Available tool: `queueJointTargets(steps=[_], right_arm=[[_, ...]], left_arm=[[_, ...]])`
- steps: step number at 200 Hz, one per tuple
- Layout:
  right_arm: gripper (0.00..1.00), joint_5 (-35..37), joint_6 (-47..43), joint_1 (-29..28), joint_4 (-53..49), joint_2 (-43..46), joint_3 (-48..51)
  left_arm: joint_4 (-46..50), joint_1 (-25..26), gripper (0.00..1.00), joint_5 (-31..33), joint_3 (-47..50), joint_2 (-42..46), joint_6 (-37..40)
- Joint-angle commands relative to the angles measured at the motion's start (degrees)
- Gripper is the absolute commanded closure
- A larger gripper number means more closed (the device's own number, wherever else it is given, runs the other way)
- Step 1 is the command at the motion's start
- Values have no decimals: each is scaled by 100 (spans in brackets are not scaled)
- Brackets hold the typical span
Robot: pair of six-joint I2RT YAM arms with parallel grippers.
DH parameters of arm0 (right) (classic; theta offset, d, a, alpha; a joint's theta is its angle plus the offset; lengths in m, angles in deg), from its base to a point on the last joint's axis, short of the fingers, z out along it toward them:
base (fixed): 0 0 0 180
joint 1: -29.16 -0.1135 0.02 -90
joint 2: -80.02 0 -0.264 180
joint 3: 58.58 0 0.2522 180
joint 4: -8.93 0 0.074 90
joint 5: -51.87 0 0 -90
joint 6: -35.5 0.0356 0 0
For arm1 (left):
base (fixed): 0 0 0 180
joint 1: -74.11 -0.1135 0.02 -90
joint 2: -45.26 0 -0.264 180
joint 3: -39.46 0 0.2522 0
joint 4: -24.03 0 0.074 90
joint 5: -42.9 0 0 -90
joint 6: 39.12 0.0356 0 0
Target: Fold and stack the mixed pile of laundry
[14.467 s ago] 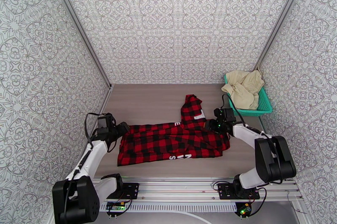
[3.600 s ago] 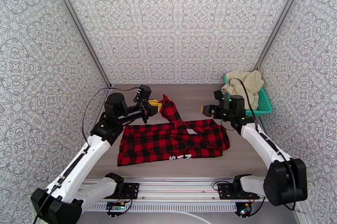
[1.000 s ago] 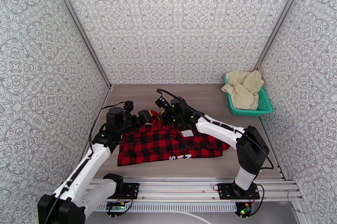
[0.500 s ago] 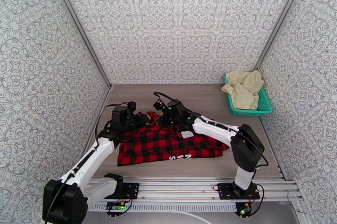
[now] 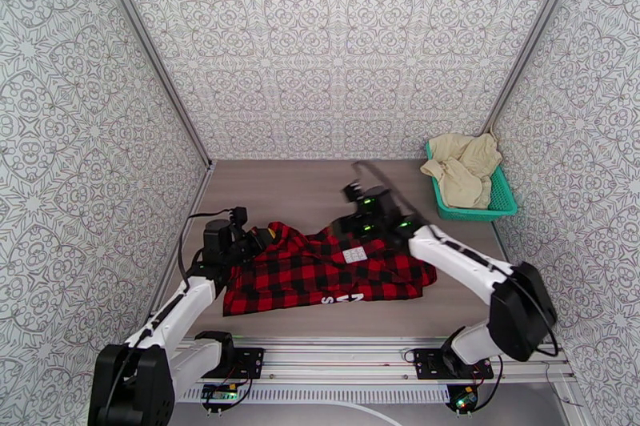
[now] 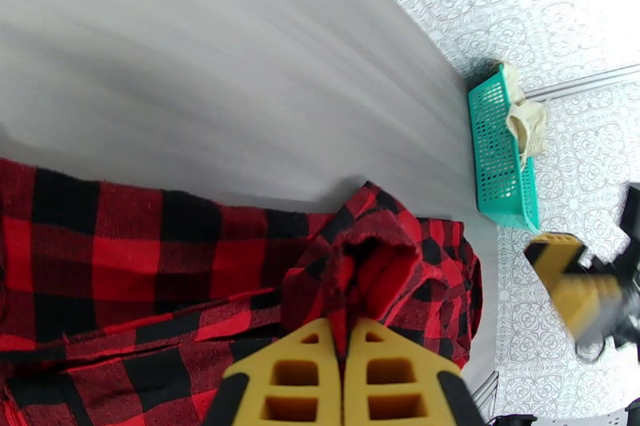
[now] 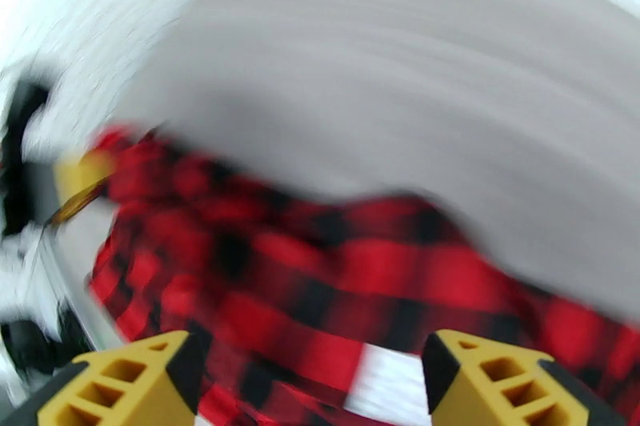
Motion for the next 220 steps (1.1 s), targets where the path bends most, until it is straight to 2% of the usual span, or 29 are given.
queueJointTargets(steps=[1,28,58,95,160,186,220], right_arm=[[31,-386,1481,967,-442,169,898],[37,-858,2037,1755,50,138,1528],[38,-1217,2559,2158,705,-127,1937],[44,-1546,3187,2195,1550,-548,2005],[57,-1333,3361,2195,1603,-667,1810],[67,-1330,3509,2195,1837,-881,1822],[87,-1257,3411,2195,1816,-909,1742]], left_arm=[[-374,-51,100,-231,76,104,-53],[-443,-53,100,-305,103,84,-116],[-427,-54,100,-341,107,120,-110],[-402,-58,100,-419,66,167,-103],[-267,-83,100,-516,-55,264,-92],[-260,-90,100,-563,-81,273,-92],[-140,-156,100,-645,-133,403,-86]])
